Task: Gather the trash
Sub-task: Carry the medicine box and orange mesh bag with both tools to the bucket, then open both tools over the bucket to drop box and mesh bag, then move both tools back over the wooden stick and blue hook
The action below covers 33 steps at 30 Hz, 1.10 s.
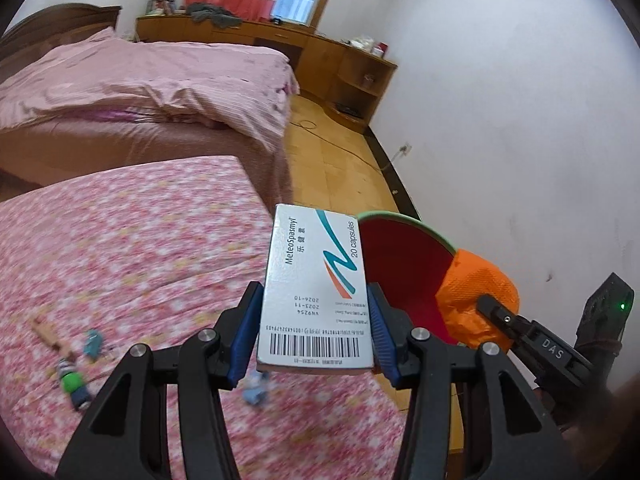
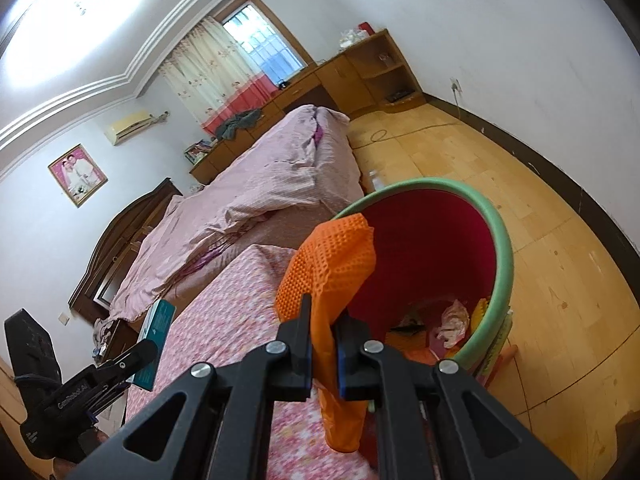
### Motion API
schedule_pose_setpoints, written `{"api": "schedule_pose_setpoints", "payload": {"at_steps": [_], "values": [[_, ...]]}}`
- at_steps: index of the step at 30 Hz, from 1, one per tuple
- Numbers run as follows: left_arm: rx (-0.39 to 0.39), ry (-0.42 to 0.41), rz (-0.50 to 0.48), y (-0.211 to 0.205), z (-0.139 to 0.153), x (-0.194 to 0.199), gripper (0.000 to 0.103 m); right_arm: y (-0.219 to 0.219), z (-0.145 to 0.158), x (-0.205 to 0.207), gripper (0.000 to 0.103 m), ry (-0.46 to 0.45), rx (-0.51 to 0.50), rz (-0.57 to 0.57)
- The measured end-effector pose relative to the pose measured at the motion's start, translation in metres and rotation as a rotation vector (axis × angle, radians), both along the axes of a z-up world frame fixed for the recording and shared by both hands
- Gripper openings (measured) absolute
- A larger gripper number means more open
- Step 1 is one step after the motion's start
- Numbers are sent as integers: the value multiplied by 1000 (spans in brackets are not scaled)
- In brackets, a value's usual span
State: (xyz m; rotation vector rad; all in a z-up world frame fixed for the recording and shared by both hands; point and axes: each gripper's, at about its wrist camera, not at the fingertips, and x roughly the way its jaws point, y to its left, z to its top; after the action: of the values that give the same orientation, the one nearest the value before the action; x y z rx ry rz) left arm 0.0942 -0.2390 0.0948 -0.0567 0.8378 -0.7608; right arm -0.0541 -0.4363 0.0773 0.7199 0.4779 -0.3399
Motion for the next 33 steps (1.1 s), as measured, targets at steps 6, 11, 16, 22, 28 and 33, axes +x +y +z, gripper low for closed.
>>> {"api": "schedule_pose_setpoints", "payload": {"at_steps": [6, 11, 16, 22, 28, 33], "values": [[49, -1, -59, -49, -15, 6, 52, -21, -17, 7, 11, 21, 34, -31], [81, 2, -104, -80, -29, 11, 52, -37, -31, 9, 13, 45, 51, -49], [135, -38, -163, -105, -36, 5, 52, -53, -45, 7, 13, 51, 82, -52], [148, -14, -172, -113, -42, 6, 57, -63, -54, 8, 28, 44, 119, -55], [132, -1, -147, -105, -39, 7, 57, -63, -52, 1, 32, 41, 116, -64], [114, -1, -105, -86, -32, 8, 57, -59, -46, 0, 40, 44, 107, -67]]}}
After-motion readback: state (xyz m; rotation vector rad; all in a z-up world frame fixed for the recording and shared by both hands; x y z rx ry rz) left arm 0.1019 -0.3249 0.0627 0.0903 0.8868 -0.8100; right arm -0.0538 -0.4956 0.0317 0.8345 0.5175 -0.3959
